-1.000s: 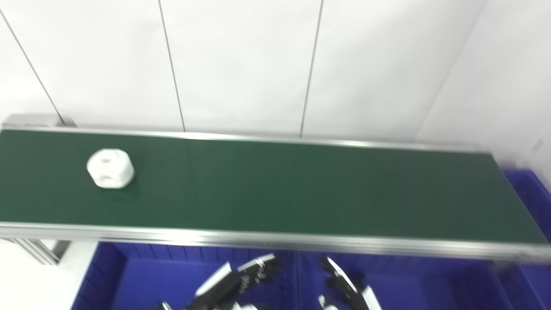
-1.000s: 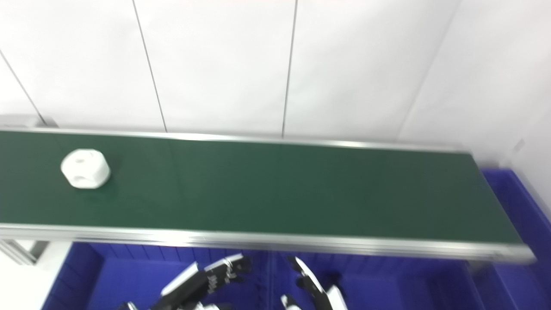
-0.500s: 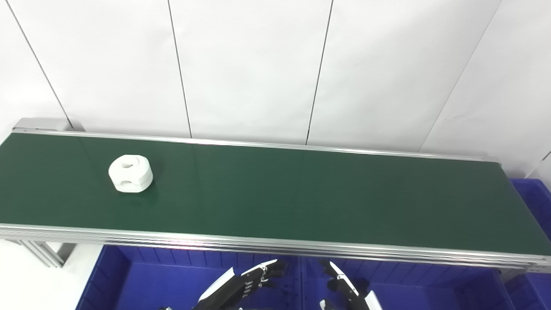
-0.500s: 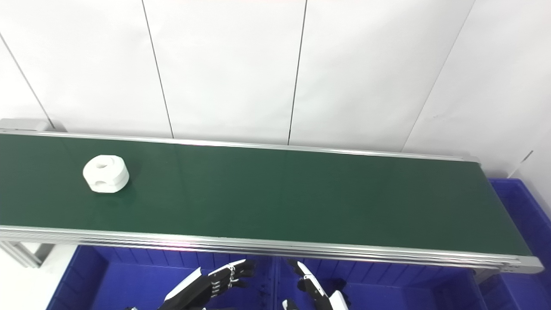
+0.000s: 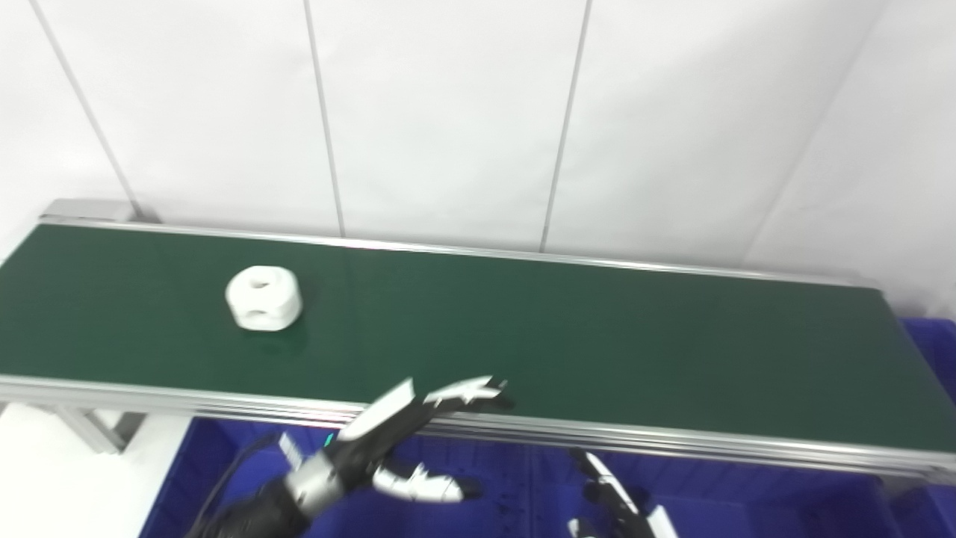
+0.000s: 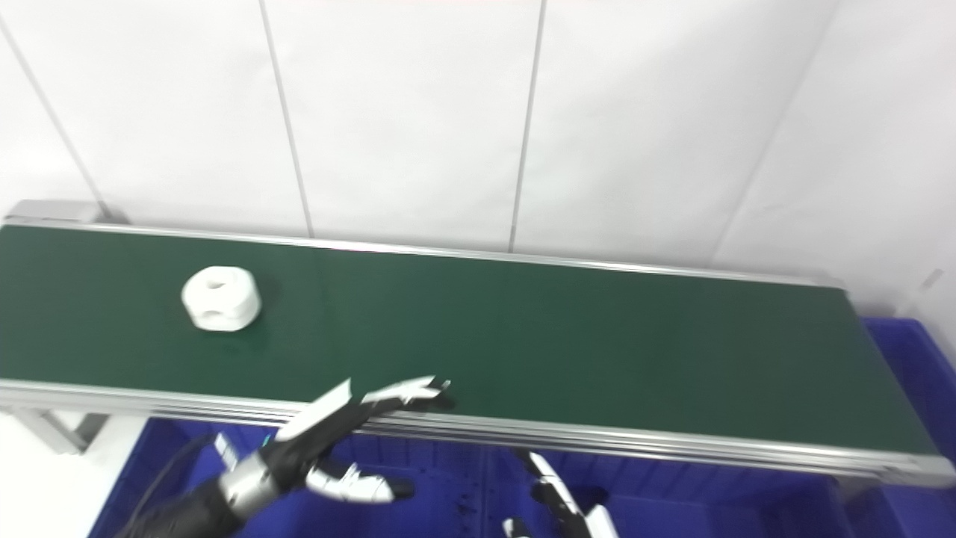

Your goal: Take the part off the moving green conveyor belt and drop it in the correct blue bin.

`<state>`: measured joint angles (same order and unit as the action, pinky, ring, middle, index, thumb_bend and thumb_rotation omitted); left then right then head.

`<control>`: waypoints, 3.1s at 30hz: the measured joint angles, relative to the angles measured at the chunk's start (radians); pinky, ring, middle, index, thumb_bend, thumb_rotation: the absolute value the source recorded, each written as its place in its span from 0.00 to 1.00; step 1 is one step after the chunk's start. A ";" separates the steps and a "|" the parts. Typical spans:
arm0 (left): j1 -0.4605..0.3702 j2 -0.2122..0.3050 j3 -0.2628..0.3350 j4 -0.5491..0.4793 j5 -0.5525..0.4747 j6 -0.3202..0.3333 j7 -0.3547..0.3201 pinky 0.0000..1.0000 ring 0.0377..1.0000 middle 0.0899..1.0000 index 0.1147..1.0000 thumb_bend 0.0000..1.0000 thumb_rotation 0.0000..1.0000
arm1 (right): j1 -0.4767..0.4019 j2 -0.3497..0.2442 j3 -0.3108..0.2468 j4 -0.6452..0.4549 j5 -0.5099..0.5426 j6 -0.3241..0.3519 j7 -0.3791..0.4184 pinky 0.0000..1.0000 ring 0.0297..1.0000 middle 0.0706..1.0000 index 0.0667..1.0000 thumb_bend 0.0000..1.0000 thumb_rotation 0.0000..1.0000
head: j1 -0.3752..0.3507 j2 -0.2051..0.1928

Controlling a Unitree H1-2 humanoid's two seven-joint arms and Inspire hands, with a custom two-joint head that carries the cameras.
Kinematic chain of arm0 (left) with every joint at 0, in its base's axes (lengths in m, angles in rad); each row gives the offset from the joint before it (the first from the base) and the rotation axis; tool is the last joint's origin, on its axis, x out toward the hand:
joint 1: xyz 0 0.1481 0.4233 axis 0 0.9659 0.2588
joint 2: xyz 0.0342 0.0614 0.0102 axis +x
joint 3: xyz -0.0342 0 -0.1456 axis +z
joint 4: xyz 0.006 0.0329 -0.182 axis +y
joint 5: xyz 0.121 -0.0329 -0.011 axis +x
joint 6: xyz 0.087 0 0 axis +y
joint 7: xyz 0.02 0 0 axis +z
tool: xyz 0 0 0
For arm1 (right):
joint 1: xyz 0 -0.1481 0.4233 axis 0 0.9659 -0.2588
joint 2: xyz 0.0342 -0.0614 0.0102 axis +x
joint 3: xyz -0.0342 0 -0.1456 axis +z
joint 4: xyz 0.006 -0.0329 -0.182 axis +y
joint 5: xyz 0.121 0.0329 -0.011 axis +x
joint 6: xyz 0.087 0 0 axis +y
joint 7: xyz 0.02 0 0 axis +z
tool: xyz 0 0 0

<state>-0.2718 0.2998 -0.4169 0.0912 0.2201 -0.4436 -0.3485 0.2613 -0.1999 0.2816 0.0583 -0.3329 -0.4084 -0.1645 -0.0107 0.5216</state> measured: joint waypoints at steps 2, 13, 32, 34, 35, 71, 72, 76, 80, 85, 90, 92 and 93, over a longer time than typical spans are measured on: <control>-0.075 0.043 -0.027 -0.013 0.051 -0.002 0.035 0.95 0.92 0.91 0.82 0.50 0.62 | -0.005 0.001 -0.001 0.000 0.000 0.000 0.003 0.86 0.90 0.93 0.92 0.33 0.92 | 0.005 -0.002; -0.414 0.141 -0.041 0.121 0.380 -0.009 0.316 0.76 0.82 0.88 0.84 0.81 0.52 | -0.036 -0.003 -0.003 0.007 0.014 -0.001 0.016 0.85 0.90 0.93 0.91 0.34 0.90 | 0.008 -0.011; -0.608 0.104 -0.056 0.659 0.583 0.097 0.300 0.93 0.99 1.00 1.00 1.00 0.57 | -0.020 -0.008 -0.008 -0.004 0.014 -0.001 0.014 0.86 0.90 0.93 0.91 0.33 0.91 | -0.009 -0.003; -0.608 0.104 -0.068 0.682 0.593 0.115 0.281 0.94 1.00 1.00 0.99 1.00 0.53 | -0.013 -0.009 -0.010 -0.009 0.015 -0.001 0.014 0.85 0.90 0.93 0.91 0.32 0.91 | -0.009 -0.003; -0.608 0.104 -0.075 0.693 0.594 0.116 0.276 0.95 1.00 1.00 0.99 1.00 0.53 | -0.011 -0.009 -0.011 -0.009 0.015 -0.001 0.014 0.85 0.90 0.93 0.91 0.32 0.90 | -0.008 -0.003; -0.627 -0.048 -0.133 0.991 0.457 0.020 0.219 0.39 0.49 0.67 0.67 0.71 0.00 | 0.019 0.000 -0.051 -0.090 0.037 -0.001 0.037 0.86 0.89 0.91 0.89 0.33 0.91 | -0.044 0.044; -0.619 -0.048 -0.129 0.975 0.448 0.017 0.207 0.38 0.49 0.66 0.66 0.71 0.00 | 0.019 0.000 -0.051 -0.092 0.037 -0.001 0.037 0.86 0.89 0.91 0.89 0.33 0.91 | -0.043 0.048; -0.599 -0.039 -0.112 0.890 0.412 0.016 0.133 0.39 0.44 0.62 0.60 0.49 0.00 | 0.018 0.005 -0.054 -0.094 0.034 -0.001 0.037 0.86 0.89 0.90 0.89 0.33 0.91 | -0.048 0.052; -0.586 -0.030 -0.087 0.824 0.358 0.013 0.062 0.41 0.44 0.47 0.51 0.50 0.00 | 0.018 0.007 -0.054 -0.094 0.034 -0.001 0.038 0.85 0.89 0.90 0.89 0.33 0.92 | -0.046 0.058; -0.576 -0.025 -0.063 0.773 0.299 -0.001 0.022 0.43 0.43 0.46 0.42 0.50 0.00 | 0.019 0.008 -0.057 -0.099 0.035 -0.001 0.044 0.85 0.89 0.90 0.89 0.34 0.90 | -0.045 0.063; -0.548 -0.022 -0.061 0.709 0.234 -0.004 0.022 0.36 0.42 0.45 0.35 0.50 0.00 | 0.019 0.009 -0.061 -0.101 0.036 -0.001 0.048 0.84 0.88 0.90 0.88 0.33 0.90 | -0.046 0.066; -0.532 -0.017 -0.068 0.677 0.216 -0.004 0.022 0.34 0.42 0.46 0.34 0.50 0.00 | 0.019 0.010 -0.062 -0.101 0.036 -0.001 0.048 0.85 0.88 0.90 0.88 0.35 0.92 | -0.046 0.069; -0.527 -0.013 -0.073 0.658 0.205 -0.004 0.022 0.33 0.42 0.46 0.34 0.50 0.00 | 0.020 0.010 -0.062 -0.101 0.036 -0.001 0.049 0.84 0.88 0.90 0.88 0.35 0.92 | -0.043 0.069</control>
<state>-0.7987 0.2869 -0.4895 0.7493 0.4250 -0.4480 -0.3263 0.2809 -0.1901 0.2195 -0.0426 -0.2971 -0.4095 -0.1154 -0.0537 0.5906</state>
